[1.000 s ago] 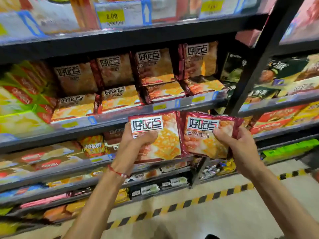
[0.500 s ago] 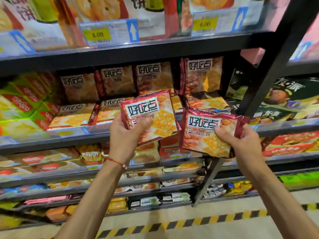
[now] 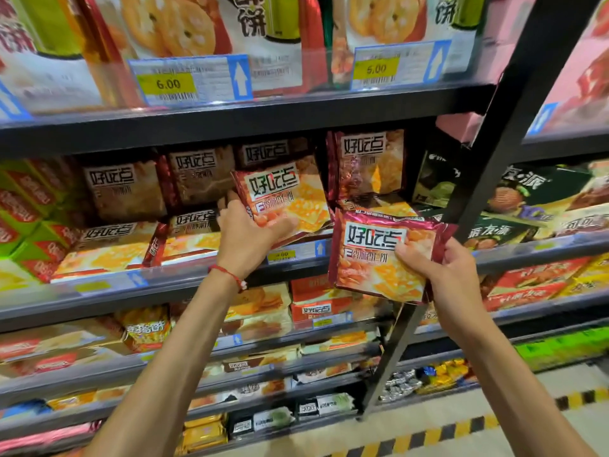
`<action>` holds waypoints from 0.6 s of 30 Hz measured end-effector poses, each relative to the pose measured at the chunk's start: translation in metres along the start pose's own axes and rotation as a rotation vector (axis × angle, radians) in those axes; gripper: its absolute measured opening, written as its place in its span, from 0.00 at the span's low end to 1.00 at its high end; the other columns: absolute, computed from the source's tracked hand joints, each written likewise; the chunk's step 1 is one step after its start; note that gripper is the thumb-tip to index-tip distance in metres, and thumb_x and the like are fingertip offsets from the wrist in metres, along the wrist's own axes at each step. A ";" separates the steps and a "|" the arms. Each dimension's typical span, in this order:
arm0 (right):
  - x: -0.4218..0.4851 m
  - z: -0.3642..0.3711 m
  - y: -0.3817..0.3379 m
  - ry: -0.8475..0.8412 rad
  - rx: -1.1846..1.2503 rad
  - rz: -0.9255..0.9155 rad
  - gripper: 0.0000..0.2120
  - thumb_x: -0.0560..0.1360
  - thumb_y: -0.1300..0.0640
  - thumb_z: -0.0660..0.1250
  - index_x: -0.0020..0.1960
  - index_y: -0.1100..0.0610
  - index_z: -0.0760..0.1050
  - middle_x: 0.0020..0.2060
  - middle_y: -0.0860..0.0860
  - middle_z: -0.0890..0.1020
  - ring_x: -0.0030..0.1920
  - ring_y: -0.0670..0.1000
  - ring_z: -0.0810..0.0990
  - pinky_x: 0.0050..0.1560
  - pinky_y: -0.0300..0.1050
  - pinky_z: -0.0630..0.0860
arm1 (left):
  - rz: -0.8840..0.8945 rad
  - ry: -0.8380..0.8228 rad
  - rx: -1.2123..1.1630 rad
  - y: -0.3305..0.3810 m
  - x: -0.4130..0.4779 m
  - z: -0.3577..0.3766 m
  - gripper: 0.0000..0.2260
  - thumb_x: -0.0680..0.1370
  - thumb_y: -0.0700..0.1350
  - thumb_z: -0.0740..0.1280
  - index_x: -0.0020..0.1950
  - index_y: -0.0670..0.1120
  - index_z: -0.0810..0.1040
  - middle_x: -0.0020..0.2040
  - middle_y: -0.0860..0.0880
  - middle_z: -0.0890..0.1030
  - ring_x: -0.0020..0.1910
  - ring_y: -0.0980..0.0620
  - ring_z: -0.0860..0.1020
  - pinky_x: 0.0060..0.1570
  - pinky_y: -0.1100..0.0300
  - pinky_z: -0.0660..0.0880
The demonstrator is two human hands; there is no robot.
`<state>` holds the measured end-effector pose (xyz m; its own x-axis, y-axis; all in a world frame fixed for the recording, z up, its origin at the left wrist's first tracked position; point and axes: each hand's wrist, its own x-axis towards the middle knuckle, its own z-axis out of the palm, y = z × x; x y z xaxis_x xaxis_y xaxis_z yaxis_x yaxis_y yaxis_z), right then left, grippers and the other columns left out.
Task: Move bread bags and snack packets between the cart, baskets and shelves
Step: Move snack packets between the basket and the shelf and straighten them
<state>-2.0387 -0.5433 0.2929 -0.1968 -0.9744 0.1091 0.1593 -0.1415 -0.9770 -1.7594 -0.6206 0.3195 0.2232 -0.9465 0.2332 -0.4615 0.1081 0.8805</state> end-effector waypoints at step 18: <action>0.002 0.006 -0.006 0.031 0.020 0.030 0.15 0.77 0.61 0.74 0.63 0.58 0.79 0.54 0.54 0.88 0.54 0.56 0.88 0.54 0.54 0.85 | -0.041 0.237 0.097 0.008 -0.001 0.007 0.33 0.68 0.55 0.82 0.66 0.41 0.75 0.61 0.42 0.81 0.62 0.42 0.77 0.61 0.45 0.77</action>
<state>-2.0338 -0.5454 0.2996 -0.2219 -0.9722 0.0741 0.1850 -0.1166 -0.9758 -1.7694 -0.6205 0.3236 0.4333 -0.8502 0.2990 -0.5261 0.0308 0.8499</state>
